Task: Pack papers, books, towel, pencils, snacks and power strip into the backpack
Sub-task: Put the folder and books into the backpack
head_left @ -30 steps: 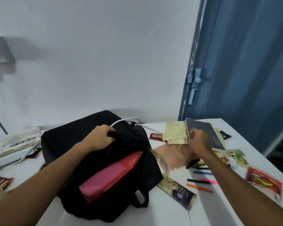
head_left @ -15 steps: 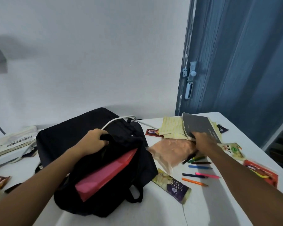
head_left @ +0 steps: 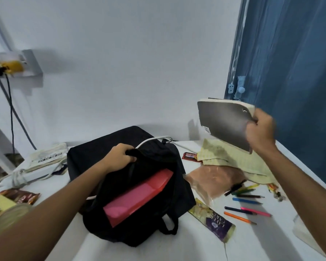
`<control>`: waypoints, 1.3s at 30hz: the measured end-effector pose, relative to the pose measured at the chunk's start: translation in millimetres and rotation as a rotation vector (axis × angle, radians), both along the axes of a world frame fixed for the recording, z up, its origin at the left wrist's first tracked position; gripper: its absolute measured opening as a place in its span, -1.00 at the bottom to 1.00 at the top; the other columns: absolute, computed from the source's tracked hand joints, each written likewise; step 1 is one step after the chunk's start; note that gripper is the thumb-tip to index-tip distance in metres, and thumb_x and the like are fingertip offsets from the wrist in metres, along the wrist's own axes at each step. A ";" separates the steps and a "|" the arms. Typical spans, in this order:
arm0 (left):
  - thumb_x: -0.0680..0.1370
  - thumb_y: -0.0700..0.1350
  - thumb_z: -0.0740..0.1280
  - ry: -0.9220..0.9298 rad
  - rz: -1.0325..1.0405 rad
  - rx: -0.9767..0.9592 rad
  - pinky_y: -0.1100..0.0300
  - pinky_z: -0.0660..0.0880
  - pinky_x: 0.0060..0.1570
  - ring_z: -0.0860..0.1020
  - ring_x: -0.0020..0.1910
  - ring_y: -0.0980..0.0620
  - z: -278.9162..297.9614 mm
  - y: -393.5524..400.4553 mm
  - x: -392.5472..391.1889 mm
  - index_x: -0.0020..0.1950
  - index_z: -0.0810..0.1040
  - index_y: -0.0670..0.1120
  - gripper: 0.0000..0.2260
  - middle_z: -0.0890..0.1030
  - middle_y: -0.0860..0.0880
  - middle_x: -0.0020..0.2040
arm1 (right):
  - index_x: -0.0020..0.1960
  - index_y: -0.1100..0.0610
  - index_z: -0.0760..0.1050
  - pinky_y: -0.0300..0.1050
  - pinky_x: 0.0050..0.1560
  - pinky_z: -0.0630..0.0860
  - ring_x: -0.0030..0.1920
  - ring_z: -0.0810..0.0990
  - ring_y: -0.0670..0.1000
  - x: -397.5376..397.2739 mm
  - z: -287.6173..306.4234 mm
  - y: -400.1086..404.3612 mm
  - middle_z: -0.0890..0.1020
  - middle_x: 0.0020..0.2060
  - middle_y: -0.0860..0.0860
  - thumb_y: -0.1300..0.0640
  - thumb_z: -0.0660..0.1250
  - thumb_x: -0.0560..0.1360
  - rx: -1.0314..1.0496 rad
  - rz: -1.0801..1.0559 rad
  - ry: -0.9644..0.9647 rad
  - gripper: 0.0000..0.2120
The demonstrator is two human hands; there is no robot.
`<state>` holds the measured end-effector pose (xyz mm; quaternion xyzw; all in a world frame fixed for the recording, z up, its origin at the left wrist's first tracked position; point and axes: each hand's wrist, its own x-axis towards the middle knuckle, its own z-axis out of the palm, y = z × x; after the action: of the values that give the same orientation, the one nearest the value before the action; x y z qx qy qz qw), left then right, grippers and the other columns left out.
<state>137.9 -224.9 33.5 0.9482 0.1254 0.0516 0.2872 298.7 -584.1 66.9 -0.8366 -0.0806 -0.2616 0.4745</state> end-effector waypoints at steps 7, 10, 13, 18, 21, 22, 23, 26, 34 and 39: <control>0.46 -0.30 0.39 -0.075 0.096 -0.097 0.18 0.44 -0.12 0.55 -0.22 0.03 30.1 22.0 -7.0 -0.14 0.64 -0.11 -0.90 0.62 -0.04 -0.23 | 0.00 0.20 0.54 -0.14 -0.34 0.59 -0.34 0.64 0.06 -9.0 17.5 31.4 0.66 -0.29 0.10 0.43 0.12 0.42 0.590 0.527 0.776 -0.69; 0.47 -0.28 0.38 -0.118 0.122 -0.047 0.17 0.40 -0.19 0.53 -0.24 -0.02 46.4 30.6 -8.0 -0.14 0.61 -0.22 -0.98 0.61 -0.11 -0.23 | 0.04 0.25 0.54 -0.12 -0.37 0.61 -0.36 0.65 0.09 -24.2 -3.9 49.0 0.65 -0.30 0.15 0.37 0.17 0.32 0.500 0.697 1.003 -0.67; 0.47 -0.25 0.38 -0.159 0.093 0.017 0.12 0.42 -0.13 0.54 -0.23 -0.03 66.0 34.5 -6.5 -0.19 0.60 -0.16 -0.95 0.62 -0.10 -0.23 | -0.03 0.28 0.56 -0.11 -0.28 0.61 -0.35 0.65 0.11 -40.6 -23.5 75.3 0.65 -0.30 0.17 0.36 0.18 0.33 0.459 0.747 1.136 -0.73; 0.46 -0.25 0.35 -0.258 0.034 0.191 0.11 0.46 -0.13 0.56 -0.17 -0.05 87.9 27.8 -4.8 -0.14 0.63 -0.13 -0.93 0.64 -0.07 -0.22 | -0.31 0.29 0.54 -0.22 -0.58 0.51 -0.54 0.61 0.03 -71.5 -41.4 120.0 0.62 -0.51 0.11 0.42 0.05 0.54 0.582 0.738 1.216 -0.63; 0.46 -0.24 0.31 -0.325 -0.018 0.259 0.07 0.50 -0.02 0.58 -0.10 -0.03 94.7 20.1 -8.5 -0.04 0.66 -0.07 -0.83 0.66 -0.03 -0.14 | -0.22 0.33 0.52 -0.16 -0.56 0.54 -0.51 0.63 0.07 -76.4 -55.9 144.2 0.63 -0.47 0.16 0.42 0.04 0.53 0.754 0.665 1.259 -0.69; 0.46 -0.22 0.28 -0.344 -0.028 0.277 0.08 0.50 0.00 0.58 -0.09 -0.02 97.2 17.6 -10.5 0.00 0.65 -0.05 -0.79 0.67 -0.02 -0.11 | -0.14 0.32 0.51 -0.13 -0.51 0.56 -0.48 0.64 0.09 -78.0 -60.4 151.9 0.64 -0.43 0.16 0.42 0.04 0.52 0.801 0.634 1.255 -0.73; 0.44 -0.20 0.25 -0.360 -0.035 0.300 0.09 0.50 0.01 0.59 -0.07 -0.02 99.7 15.8 -13.0 0.03 0.65 -0.04 -0.75 0.67 -0.01 -0.09 | -0.05 0.31 0.51 -0.10 -0.46 0.57 -0.44 0.65 0.10 -78.8 -65.2 159.6 0.66 -0.37 0.18 0.43 0.05 0.50 0.845 0.598 1.240 -0.74; 0.34 -0.14 0.16 -0.384 -0.046 0.373 0.07 0.50 0.04 0.59 -0.04 -0.04 106.1 13.9 -21.0 0.06 0.64 -0.02 -0.62 0.69 -0.01 -0.05 | 0.11 0.28 0.49 0.00 -0.38 0.59 -0.28 0.64 0.16 -77.9 -78.1 176.7 0.62 -0.17 0.21 0.48 0.07 0.46 1.049 0.500 1.164 -0.66; 0.32 -0.17 0.17 -0.427 -0.049 0.330 0.08 0.51 0.05 0.60 -0.04 0.01 108.4 13.9 -31.7 0.03 0.65 0.00 -0.62 0.69 0.05 -0.07 | -0.01 0.18 0.52 0.09 -0.24 0.60 -0.25 0.57 0.14 -87.1 -94.3 221.1 0.59 -0.20 0.14 0.44 0.15 0.49 1.192 0.247 1.121 -0.74; 0.32 -0.18 0.17 -0.460 -0.073 0.322 0.06 0.51 0.05 0.60 -0.04 -0.01 107.1 8.2 -36.1 0.03 0.65 -0.01 -0.62 0.69 0.05 -0.06 | -0.07 0.17 0.49 0.05 -0.09 0.54 -0.34 0.51 0.07 -91.8 -99.2 260.3 0.54 -0.26 0.10 0.41 0.10 0.52 1.131 0.230 1.098 -0.76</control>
<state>101.8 -216.7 140.6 0.9489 0.0131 0.2742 0.1555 206.9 -323.8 -32.3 -0.4647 0.2240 0.2374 0.8231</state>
